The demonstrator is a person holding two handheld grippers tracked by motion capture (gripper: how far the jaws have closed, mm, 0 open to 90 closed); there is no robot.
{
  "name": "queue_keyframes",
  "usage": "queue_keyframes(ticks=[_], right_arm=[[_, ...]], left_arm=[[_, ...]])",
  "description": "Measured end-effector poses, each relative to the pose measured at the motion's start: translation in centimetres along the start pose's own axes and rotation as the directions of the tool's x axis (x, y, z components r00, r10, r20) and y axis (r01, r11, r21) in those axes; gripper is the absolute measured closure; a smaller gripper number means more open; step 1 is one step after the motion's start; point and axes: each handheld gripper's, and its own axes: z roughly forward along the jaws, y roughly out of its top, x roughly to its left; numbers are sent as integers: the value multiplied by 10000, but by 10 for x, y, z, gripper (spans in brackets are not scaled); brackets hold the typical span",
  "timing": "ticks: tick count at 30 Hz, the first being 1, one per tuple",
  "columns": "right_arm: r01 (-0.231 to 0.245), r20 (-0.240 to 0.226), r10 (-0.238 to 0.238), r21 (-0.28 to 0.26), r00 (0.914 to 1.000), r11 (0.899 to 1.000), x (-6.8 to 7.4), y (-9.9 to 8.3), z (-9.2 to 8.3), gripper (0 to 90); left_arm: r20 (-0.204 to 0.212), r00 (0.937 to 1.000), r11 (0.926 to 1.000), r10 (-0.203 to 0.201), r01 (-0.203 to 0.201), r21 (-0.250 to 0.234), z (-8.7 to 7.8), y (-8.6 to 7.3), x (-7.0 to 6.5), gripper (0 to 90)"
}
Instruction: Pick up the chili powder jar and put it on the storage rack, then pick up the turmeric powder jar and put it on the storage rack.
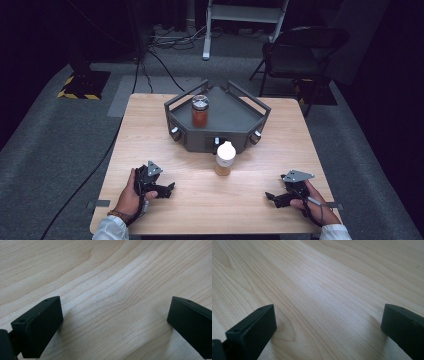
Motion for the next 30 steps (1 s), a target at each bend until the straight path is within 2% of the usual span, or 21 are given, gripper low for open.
queue_keyframes(ticks=[30], right_arm=[[-27,24,27,2,10000,10000,1,0,0,0]], left_arm=[[23,10000,10000,43,-43,-10,0,0,1,1]])
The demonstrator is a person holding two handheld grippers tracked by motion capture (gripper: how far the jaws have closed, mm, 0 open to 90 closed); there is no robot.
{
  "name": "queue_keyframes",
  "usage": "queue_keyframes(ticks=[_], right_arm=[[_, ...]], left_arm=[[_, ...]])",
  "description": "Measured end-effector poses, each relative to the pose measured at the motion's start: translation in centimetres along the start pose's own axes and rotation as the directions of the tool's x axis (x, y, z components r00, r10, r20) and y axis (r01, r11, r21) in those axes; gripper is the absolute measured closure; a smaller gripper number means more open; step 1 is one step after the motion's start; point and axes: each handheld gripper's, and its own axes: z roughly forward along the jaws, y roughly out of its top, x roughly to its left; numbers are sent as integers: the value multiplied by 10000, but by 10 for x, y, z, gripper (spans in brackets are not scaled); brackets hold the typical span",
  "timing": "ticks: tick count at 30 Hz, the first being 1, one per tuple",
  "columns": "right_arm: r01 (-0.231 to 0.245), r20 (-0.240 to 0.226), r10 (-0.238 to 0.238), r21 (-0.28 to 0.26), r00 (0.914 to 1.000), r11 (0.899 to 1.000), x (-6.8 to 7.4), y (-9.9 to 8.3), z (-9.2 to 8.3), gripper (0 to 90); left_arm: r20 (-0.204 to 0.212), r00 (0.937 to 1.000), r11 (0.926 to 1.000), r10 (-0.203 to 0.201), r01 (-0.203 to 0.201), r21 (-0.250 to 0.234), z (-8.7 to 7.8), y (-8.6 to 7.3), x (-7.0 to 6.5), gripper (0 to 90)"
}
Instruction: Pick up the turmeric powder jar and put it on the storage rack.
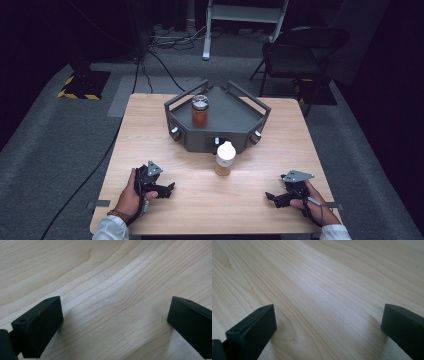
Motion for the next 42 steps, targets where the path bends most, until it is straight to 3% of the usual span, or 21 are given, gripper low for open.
queue_keyframes(ticks=[7,11,21,30,42], right_arm=[[89,-22,-89,-20,10000,10000,0,0,0,4],[293,217,-292,-55,9993,9996,5,1,-1,12],[418,353,-406,-346,9986,9985,11,3,-13,19],[354,657,-293,-939,9974,9949,20,3,-25,19],[200,718,-81,-1669,9974,9858,27,4,-33,19]], left_arm=[[24,10000,10000,0,0,0,0,0,0,1],[27,10000,10000,2,-2,-2,0,0,1,1],[44,10000,10000,22,-22,3,0,0,1,1],[45,10000,10000,21,-21,3,0,0,1,1],[76,9999,10000,93,-93,7,0,0,1,1]])
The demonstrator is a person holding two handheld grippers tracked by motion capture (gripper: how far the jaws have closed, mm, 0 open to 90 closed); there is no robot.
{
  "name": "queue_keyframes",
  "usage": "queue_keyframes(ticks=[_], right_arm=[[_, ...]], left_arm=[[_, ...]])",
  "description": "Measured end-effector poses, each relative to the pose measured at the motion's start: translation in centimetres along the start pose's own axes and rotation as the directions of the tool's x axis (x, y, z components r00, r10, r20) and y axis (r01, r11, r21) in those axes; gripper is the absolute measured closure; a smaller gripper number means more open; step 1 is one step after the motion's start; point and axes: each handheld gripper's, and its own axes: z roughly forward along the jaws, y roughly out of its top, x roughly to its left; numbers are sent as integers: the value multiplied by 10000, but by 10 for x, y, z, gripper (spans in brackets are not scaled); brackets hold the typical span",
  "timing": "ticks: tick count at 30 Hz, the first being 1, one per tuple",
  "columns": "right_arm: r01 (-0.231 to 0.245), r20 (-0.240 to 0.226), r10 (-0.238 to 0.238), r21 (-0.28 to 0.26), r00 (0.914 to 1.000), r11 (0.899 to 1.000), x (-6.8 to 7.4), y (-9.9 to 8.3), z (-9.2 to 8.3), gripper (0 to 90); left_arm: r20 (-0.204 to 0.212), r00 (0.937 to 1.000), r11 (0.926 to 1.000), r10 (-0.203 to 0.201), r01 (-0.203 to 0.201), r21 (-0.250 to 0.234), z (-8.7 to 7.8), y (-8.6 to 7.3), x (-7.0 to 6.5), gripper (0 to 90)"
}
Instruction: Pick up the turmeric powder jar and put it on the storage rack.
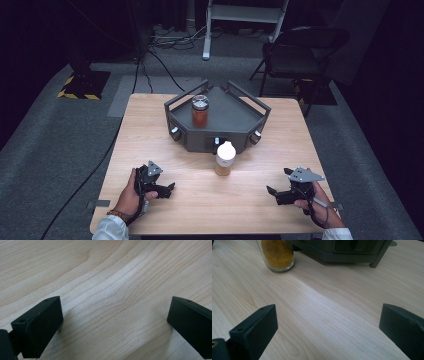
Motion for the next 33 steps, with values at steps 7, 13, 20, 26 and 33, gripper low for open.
queue_keyframes(ticks=[7,13,20,26,33], right_arm=[[20,-6,-20,-204,10000,9998,3,2,3,17],[140,-79,-143,-329,9999,9994,7,1,7,15],[52,8,-52,-402,10000,9992,12,-1,15,14],[-46,60,48,-357,10000,9994,16,0,24,14],[-261,34,264,-812,9996,9964,23,-1,35,14]], left_arm=[[0,10000,10000,0,0,0,0,0,0,1],[1,10000,10000,-5,5,-1,0,0,0,1],[1,10000,10000,-2,2,2,0,0,0,1],[2,10000,10000,-8,8,-3,0,0,0,1],[10,10000,10000,-5,5,-7,0,0,0,1]])
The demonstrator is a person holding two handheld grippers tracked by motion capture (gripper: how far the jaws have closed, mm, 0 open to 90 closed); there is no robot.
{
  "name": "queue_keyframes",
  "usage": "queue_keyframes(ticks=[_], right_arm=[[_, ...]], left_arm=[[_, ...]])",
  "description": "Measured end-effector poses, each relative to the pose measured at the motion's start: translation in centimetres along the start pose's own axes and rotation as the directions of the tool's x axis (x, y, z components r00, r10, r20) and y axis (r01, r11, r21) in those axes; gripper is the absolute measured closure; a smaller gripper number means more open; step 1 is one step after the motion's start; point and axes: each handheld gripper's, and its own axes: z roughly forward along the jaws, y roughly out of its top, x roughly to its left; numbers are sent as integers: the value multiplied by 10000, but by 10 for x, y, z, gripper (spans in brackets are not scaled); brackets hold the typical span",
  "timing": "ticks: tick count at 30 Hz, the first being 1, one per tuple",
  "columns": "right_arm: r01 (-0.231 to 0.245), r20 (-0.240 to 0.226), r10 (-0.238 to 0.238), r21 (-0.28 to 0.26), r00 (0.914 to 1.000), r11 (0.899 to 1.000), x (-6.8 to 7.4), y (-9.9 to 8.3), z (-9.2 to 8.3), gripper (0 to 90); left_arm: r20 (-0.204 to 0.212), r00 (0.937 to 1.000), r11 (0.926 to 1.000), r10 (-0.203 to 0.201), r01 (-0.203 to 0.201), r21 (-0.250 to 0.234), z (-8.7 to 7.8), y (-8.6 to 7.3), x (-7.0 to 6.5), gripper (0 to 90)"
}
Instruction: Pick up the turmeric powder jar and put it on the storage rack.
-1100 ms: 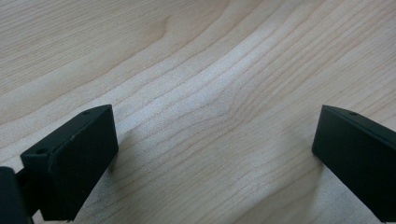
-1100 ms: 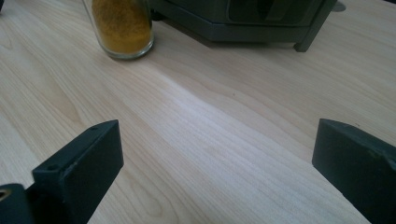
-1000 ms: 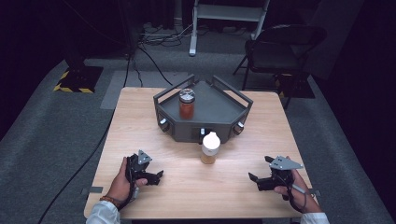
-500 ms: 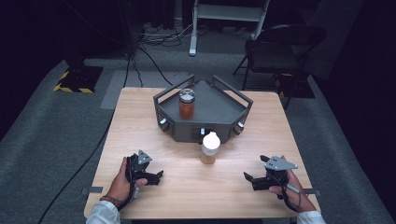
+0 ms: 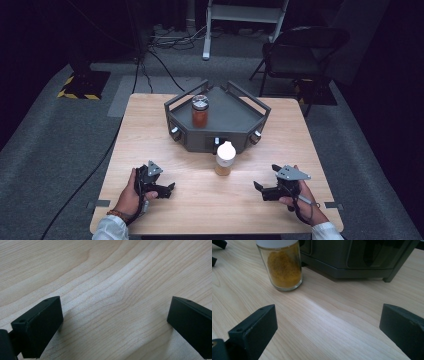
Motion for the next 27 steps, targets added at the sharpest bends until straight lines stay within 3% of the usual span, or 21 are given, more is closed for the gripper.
queue_keyframes(ticks=[27], right_arm=[[214,-301,-220,-205,9993,9996,21,11,49,16]], left_arm=[[39,10000,10000,50,-50,-2,0,0,1,1]])
